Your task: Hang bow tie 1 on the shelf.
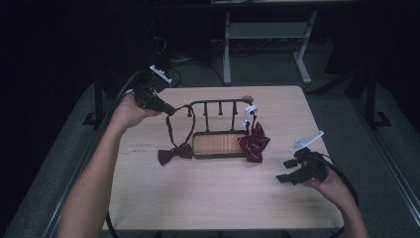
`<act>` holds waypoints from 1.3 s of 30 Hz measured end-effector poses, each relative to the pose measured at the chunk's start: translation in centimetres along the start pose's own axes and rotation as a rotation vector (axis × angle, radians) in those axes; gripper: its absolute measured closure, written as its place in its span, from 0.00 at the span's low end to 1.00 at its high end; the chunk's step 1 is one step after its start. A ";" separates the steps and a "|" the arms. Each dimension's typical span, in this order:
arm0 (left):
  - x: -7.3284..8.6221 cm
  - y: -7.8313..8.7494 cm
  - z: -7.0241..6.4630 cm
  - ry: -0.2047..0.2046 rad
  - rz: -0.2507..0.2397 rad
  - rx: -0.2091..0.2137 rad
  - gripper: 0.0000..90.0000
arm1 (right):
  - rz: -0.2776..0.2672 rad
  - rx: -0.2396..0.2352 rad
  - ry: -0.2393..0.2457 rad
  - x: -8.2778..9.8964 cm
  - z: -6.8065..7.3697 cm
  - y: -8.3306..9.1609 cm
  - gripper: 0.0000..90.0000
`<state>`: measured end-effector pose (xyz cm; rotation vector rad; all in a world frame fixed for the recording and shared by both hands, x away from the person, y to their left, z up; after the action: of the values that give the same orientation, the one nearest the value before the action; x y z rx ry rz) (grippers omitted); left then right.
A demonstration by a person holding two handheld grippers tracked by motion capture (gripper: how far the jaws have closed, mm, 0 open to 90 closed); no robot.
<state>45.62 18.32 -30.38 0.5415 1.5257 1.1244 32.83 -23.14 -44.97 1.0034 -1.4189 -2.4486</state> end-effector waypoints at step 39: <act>4.2 0.5 -3.7 -0.037 -0.017 -0.002 0.77 | -0.016 0.022 -0.014 0.1 -0.2 0.7 0.35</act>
<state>40.87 20.59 -32.27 0.5443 1.4946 1.0975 32.71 -23.68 -44.56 1.0072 -1.4510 -2.4615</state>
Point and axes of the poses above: each handheld gripper's, and its own axes: y roughly backward along the jaws, x roughly out of its underside, z roughly to its left, the point moved 4 cm from there along -y, roughly forward along the jaws, and after that the axes turned 15 degrees about -y, right-handed, at the moved point
